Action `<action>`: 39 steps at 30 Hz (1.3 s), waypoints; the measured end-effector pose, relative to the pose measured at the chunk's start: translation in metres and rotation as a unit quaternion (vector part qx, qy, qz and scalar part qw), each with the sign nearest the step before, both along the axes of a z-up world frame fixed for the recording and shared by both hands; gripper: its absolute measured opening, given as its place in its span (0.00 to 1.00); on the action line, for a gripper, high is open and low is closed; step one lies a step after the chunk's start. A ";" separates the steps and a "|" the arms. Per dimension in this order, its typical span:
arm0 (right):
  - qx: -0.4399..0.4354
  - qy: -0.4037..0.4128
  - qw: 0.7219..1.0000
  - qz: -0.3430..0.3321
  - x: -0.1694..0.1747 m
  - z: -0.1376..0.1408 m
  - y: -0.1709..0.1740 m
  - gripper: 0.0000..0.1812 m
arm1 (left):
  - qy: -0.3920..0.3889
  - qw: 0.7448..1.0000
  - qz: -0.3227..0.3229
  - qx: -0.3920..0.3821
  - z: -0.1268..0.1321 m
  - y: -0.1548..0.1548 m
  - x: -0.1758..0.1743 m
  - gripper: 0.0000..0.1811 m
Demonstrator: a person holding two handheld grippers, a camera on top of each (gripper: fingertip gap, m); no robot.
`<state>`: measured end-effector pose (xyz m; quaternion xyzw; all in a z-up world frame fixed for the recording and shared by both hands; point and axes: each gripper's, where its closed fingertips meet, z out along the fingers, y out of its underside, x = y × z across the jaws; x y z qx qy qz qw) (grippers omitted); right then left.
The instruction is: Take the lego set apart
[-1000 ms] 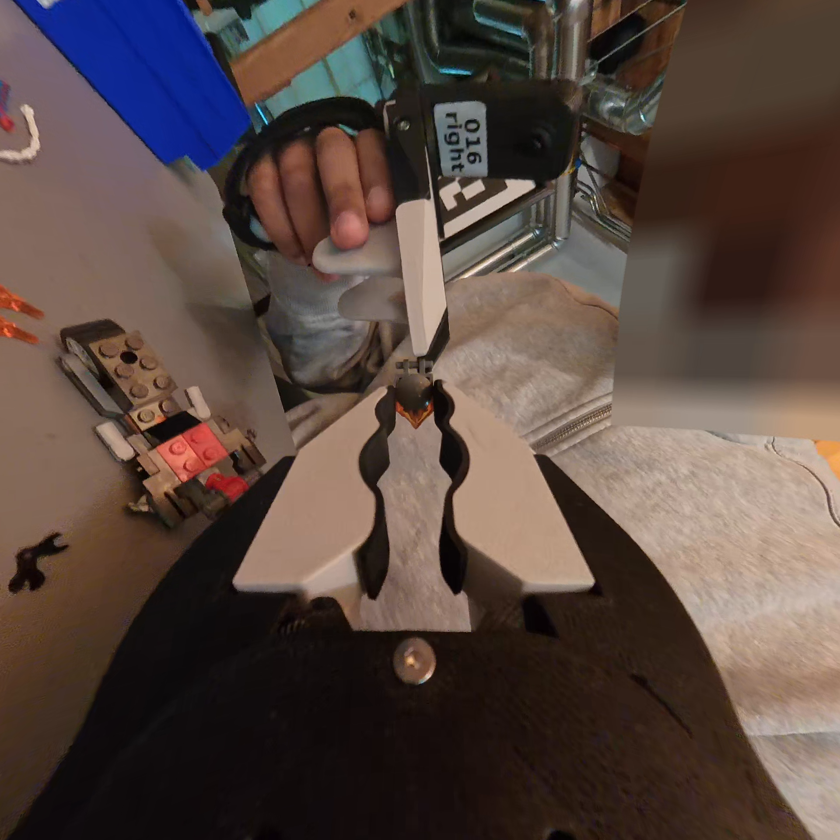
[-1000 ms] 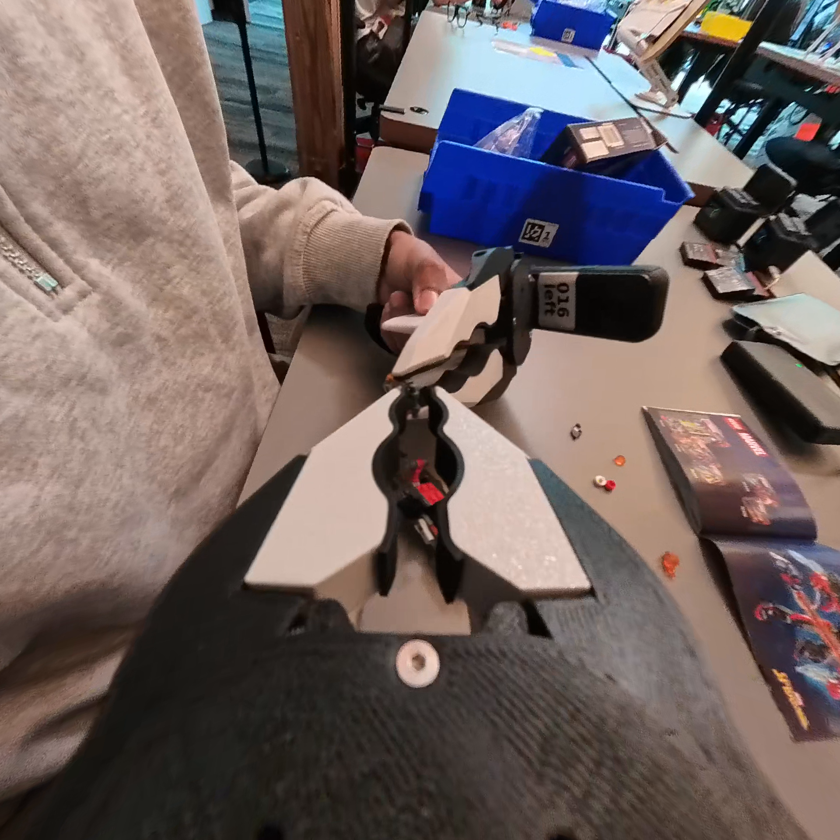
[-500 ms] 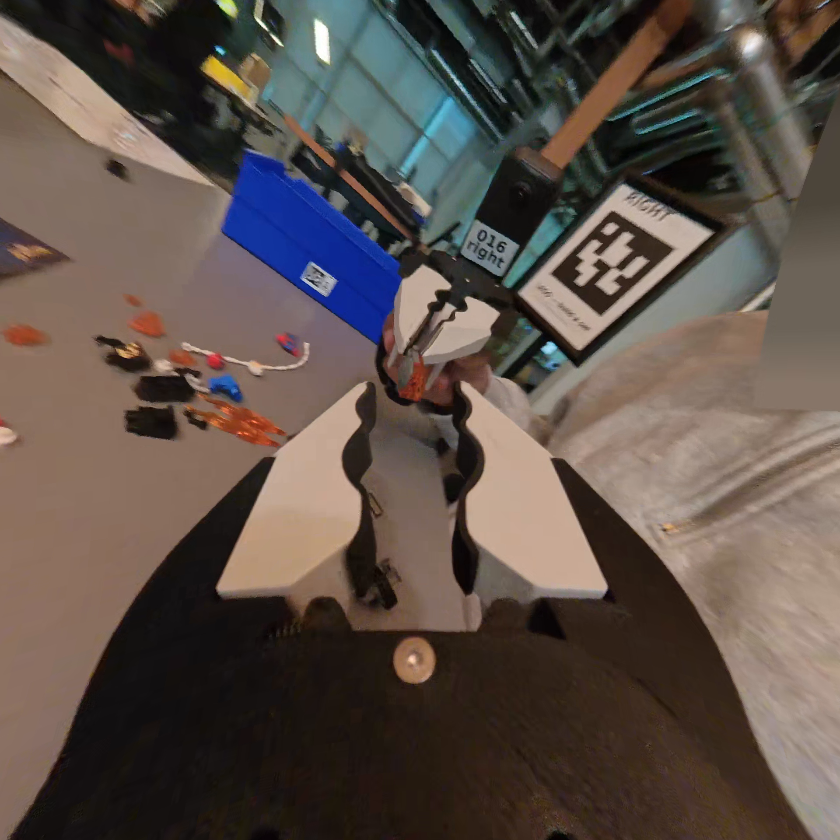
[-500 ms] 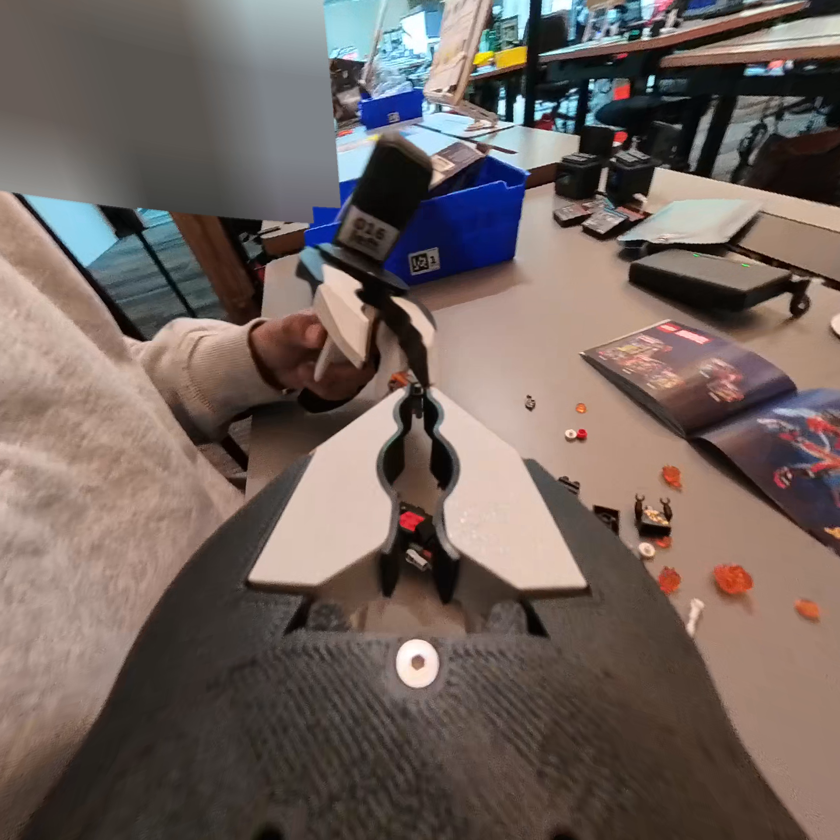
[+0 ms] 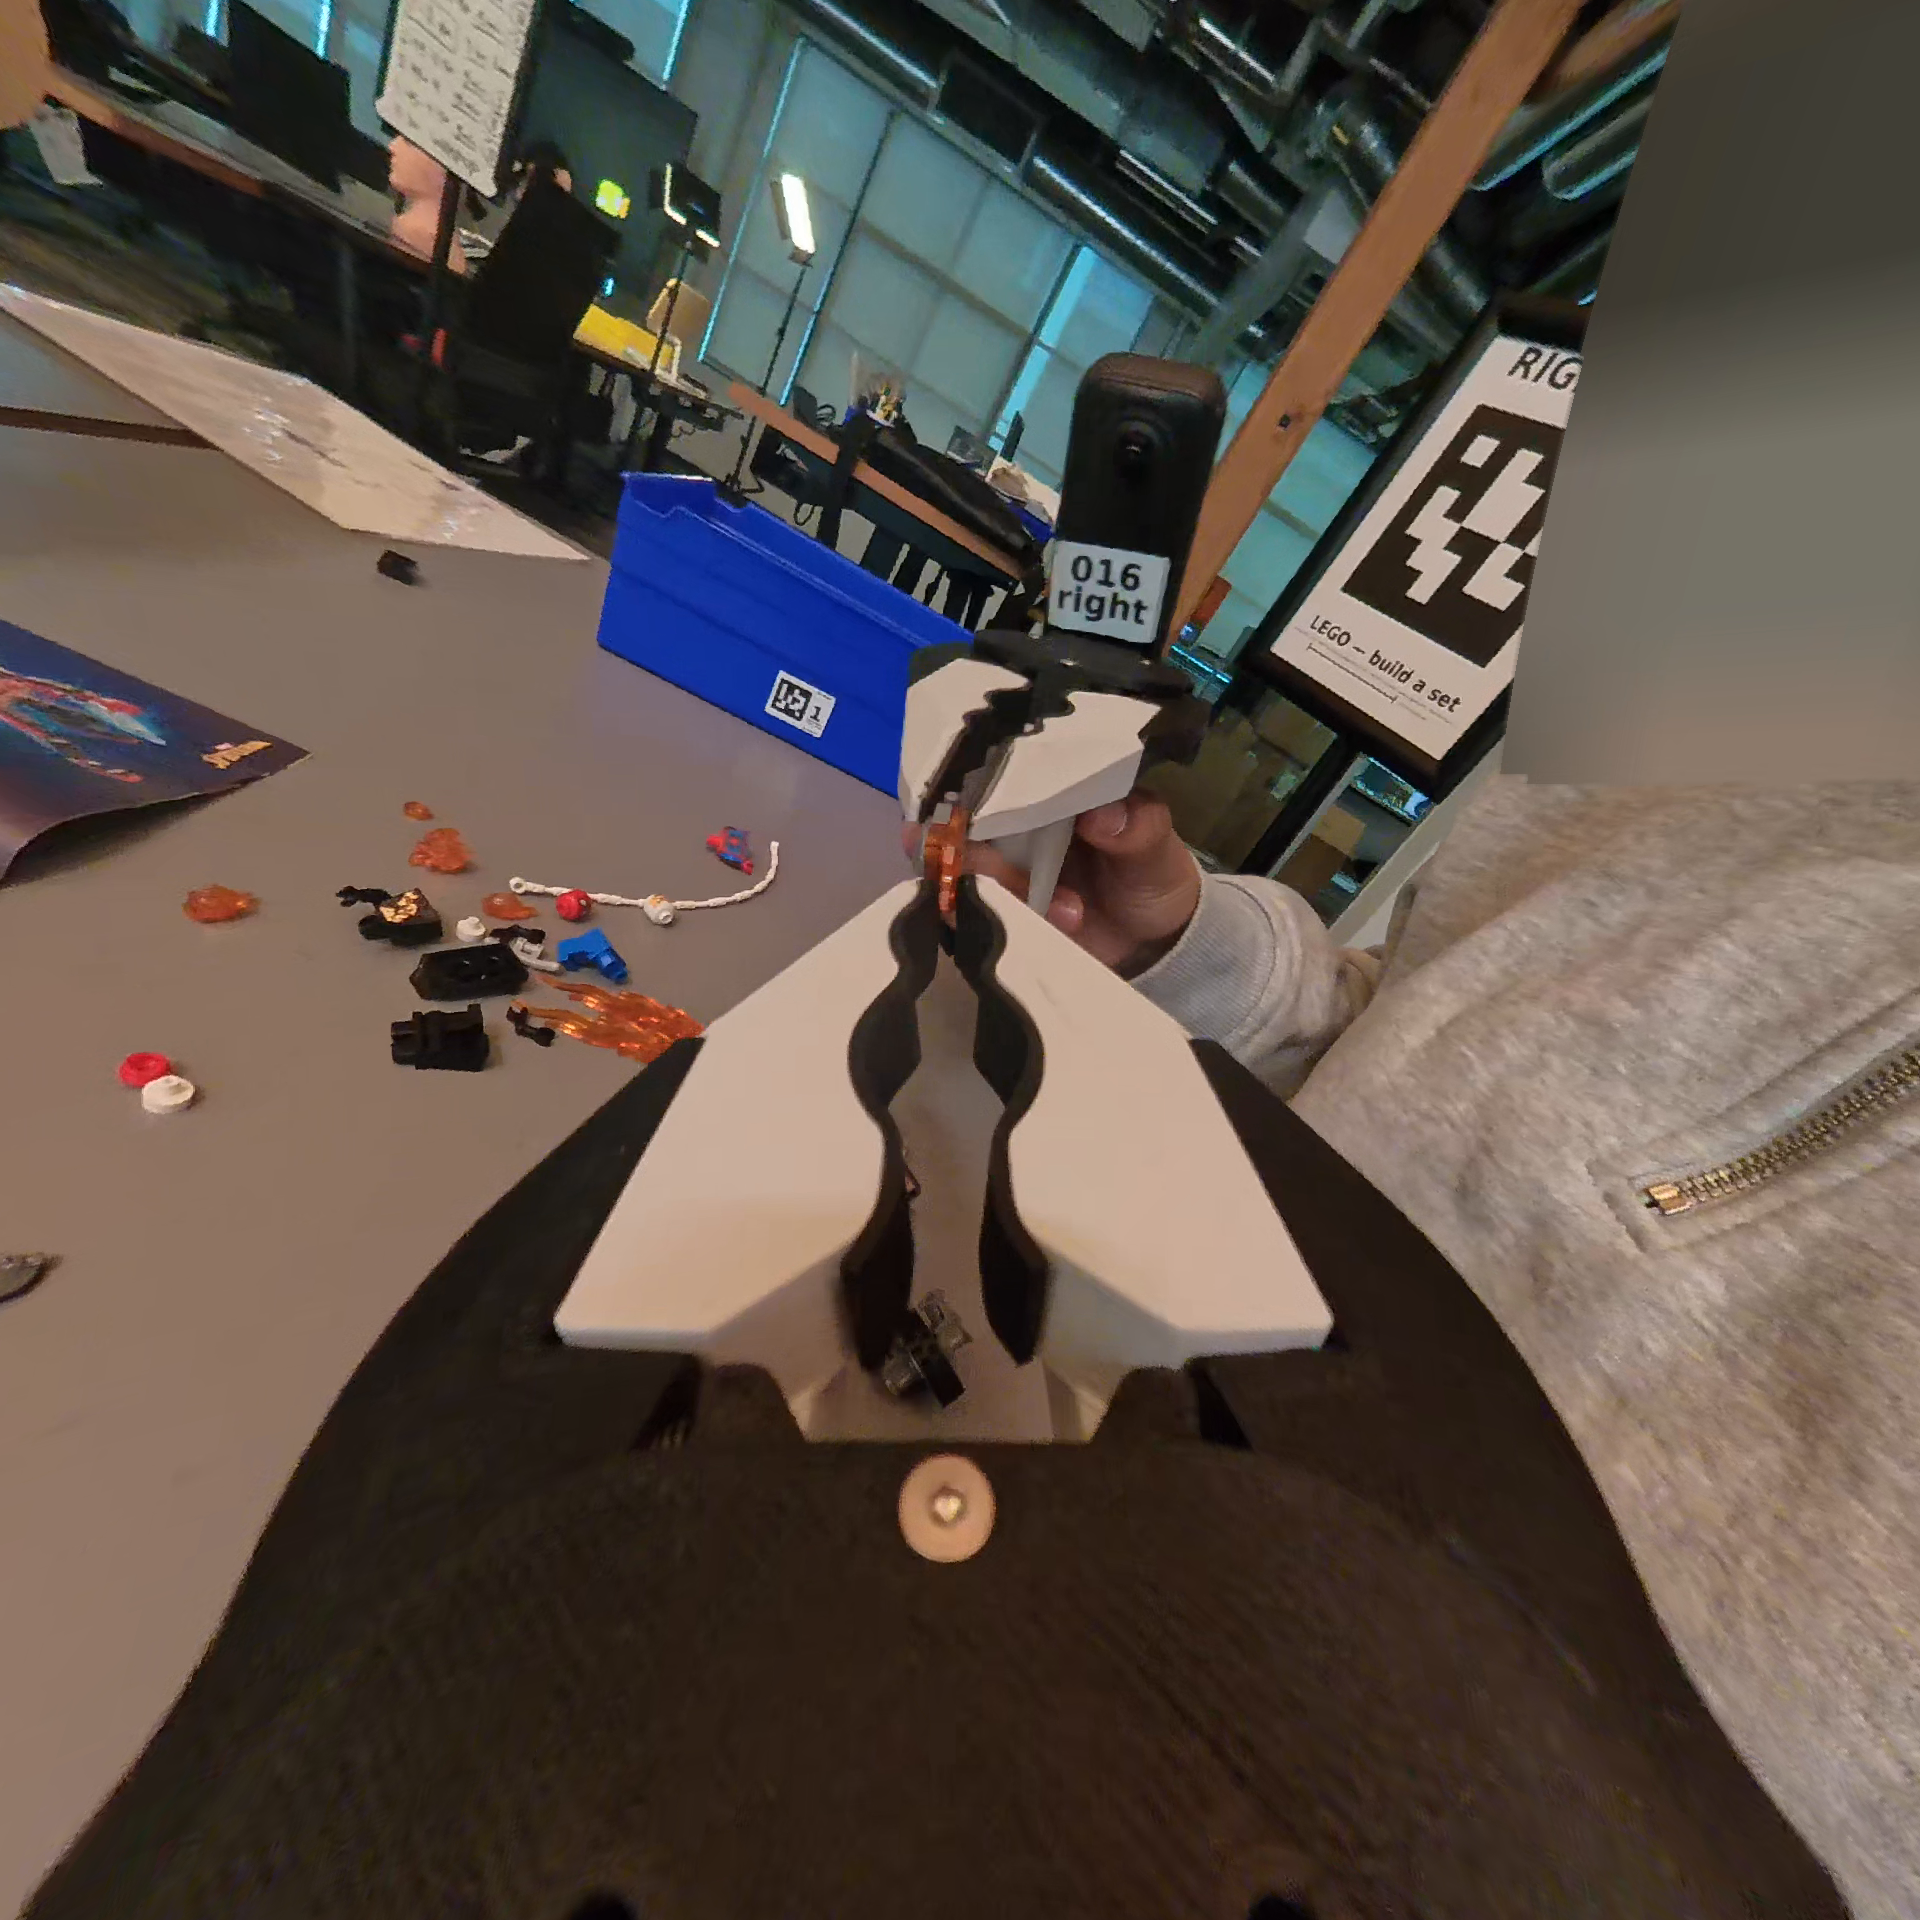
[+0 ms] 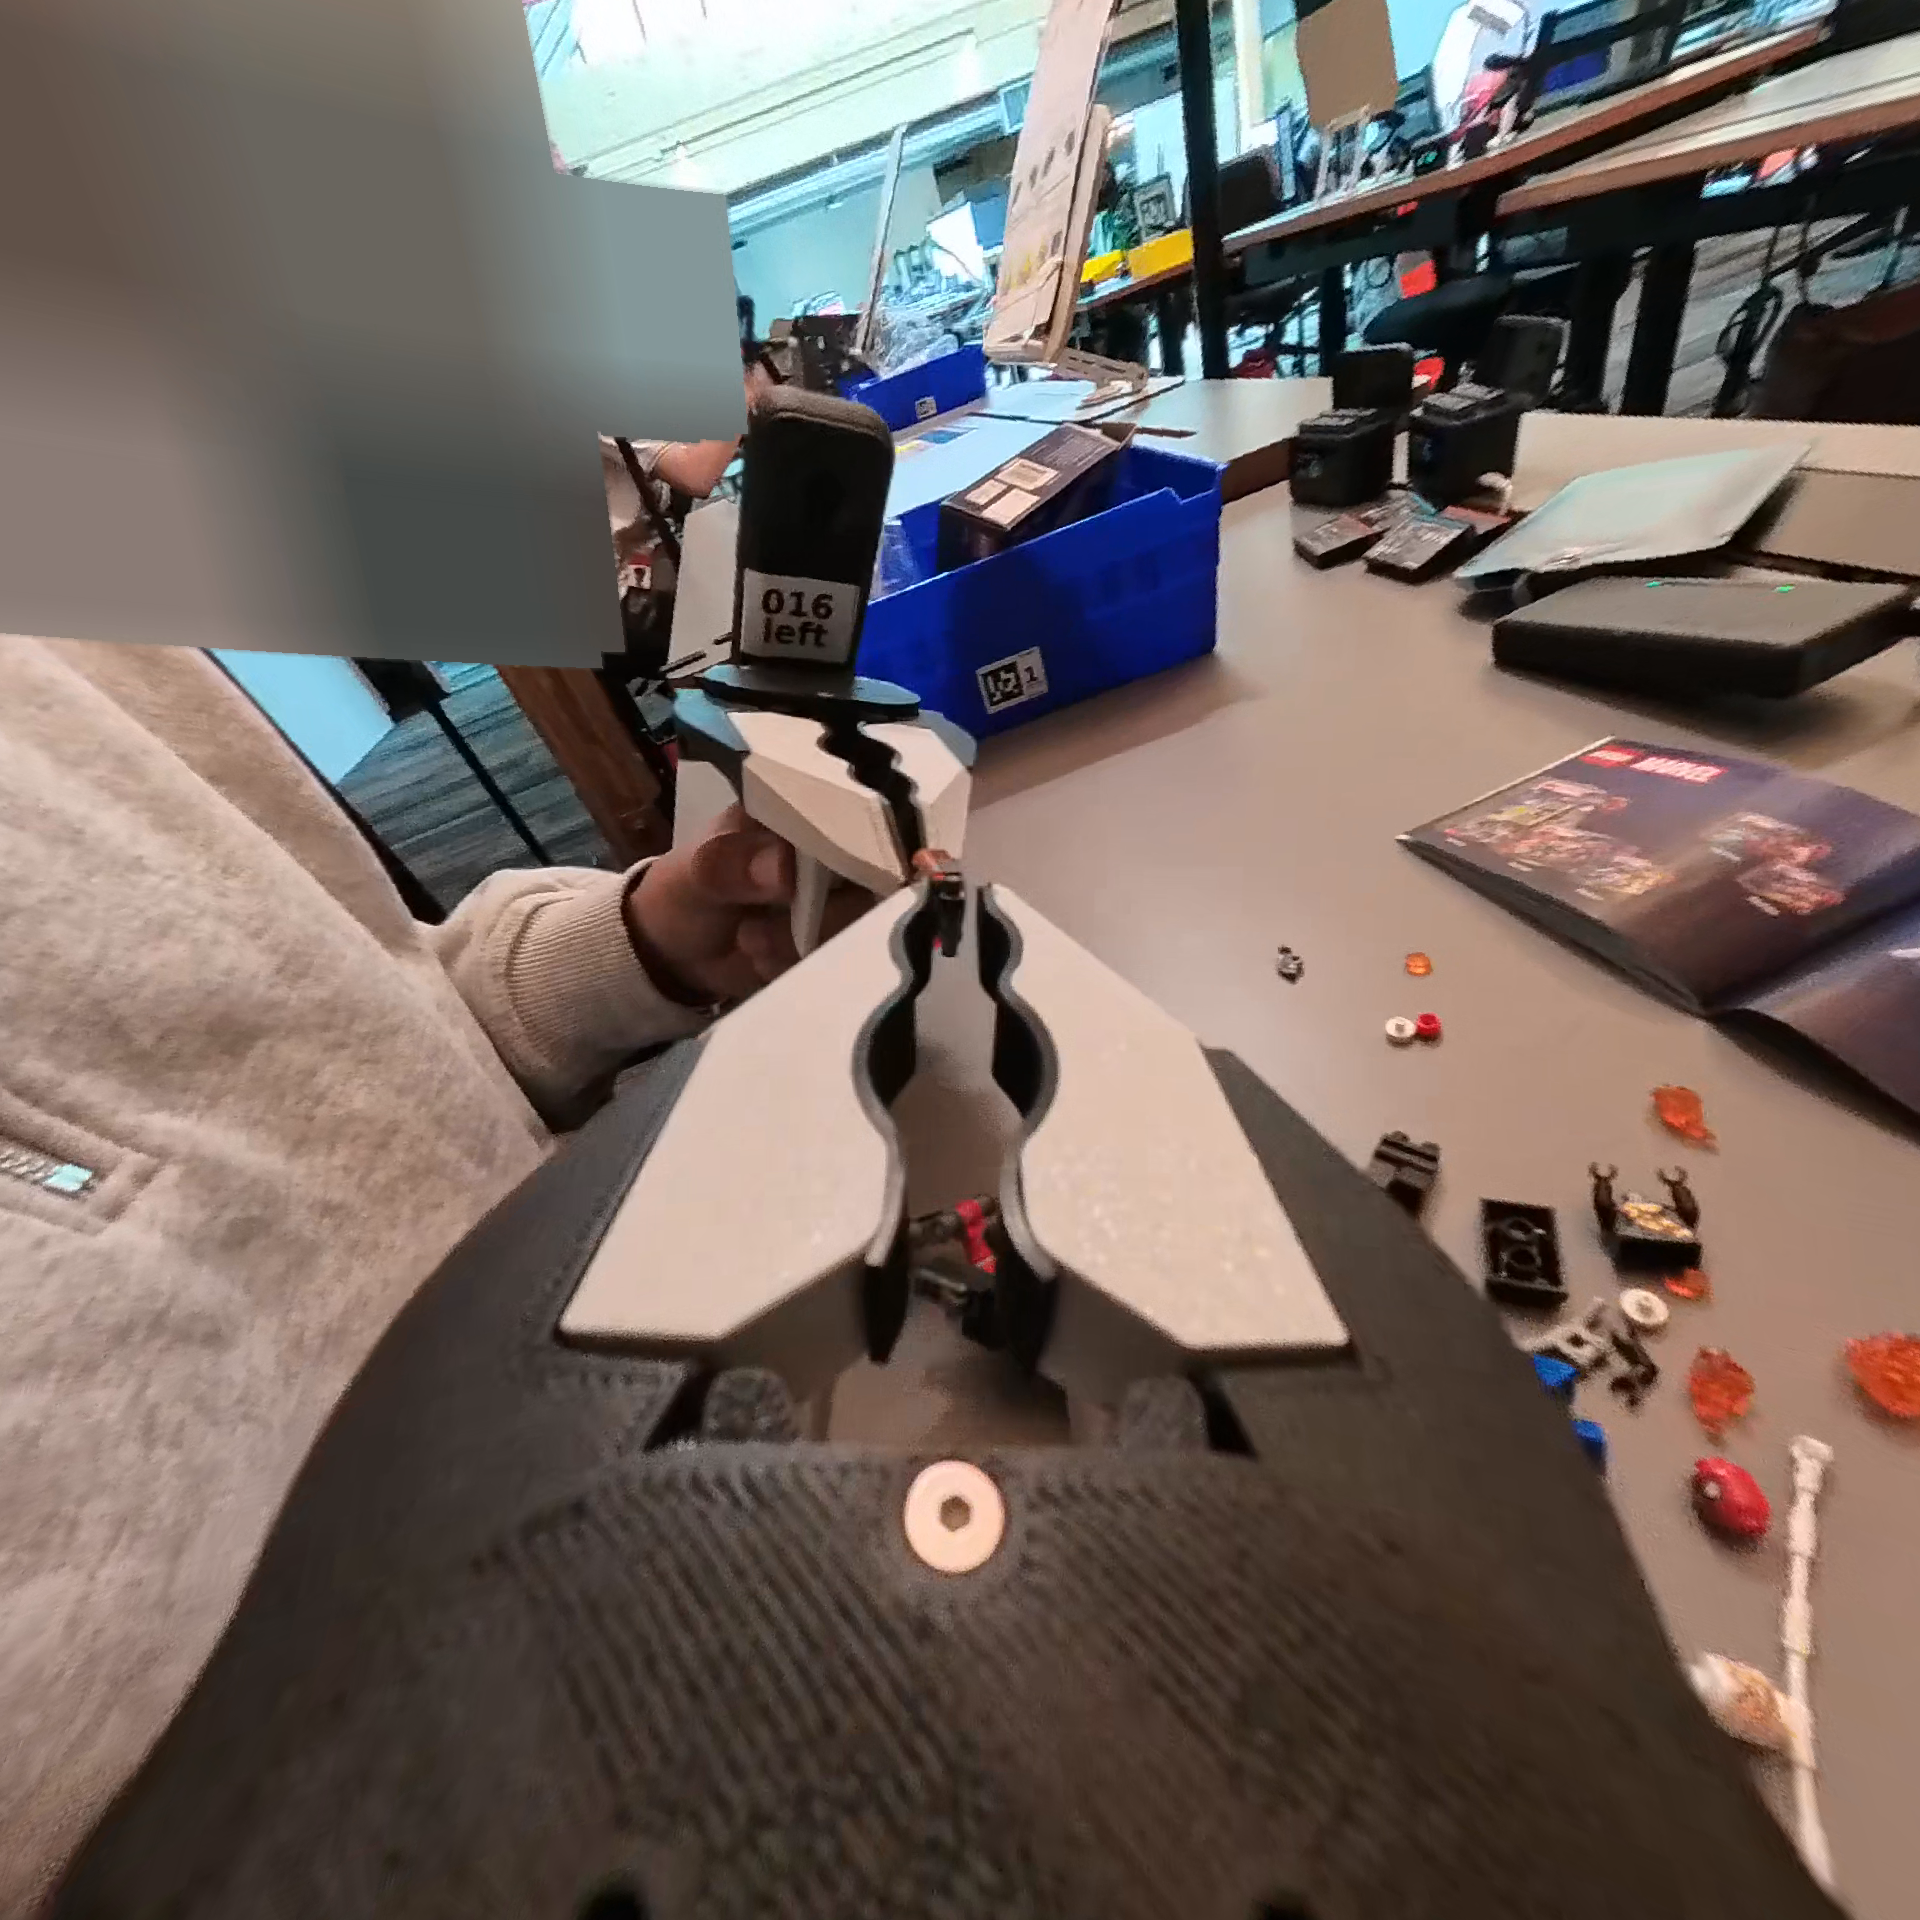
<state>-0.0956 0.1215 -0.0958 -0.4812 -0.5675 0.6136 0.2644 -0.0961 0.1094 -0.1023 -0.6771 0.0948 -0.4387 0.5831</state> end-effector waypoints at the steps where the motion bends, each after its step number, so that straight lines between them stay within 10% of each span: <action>1: -0.006 -0.004 1.000 0.005 0.000 -0.001 0.000 0.04 | 0.001 1.000 0.000 0.002 0.000 -0.001 0.000 0.00; 12: -0.097 -0.014 0.992 0.082 0.008 -0.002 -0.012 0.01 | 0.001 0.999 -0.039 0.016 0.001 -0.011 0.007 0.00; 39: 0.082 -0.113 0.989 -0.049 -0.009 -0.040 0.016 0.00 | 0.070 0.997 -0.017 -0.003 -0.019 -0.005 0.015 0.00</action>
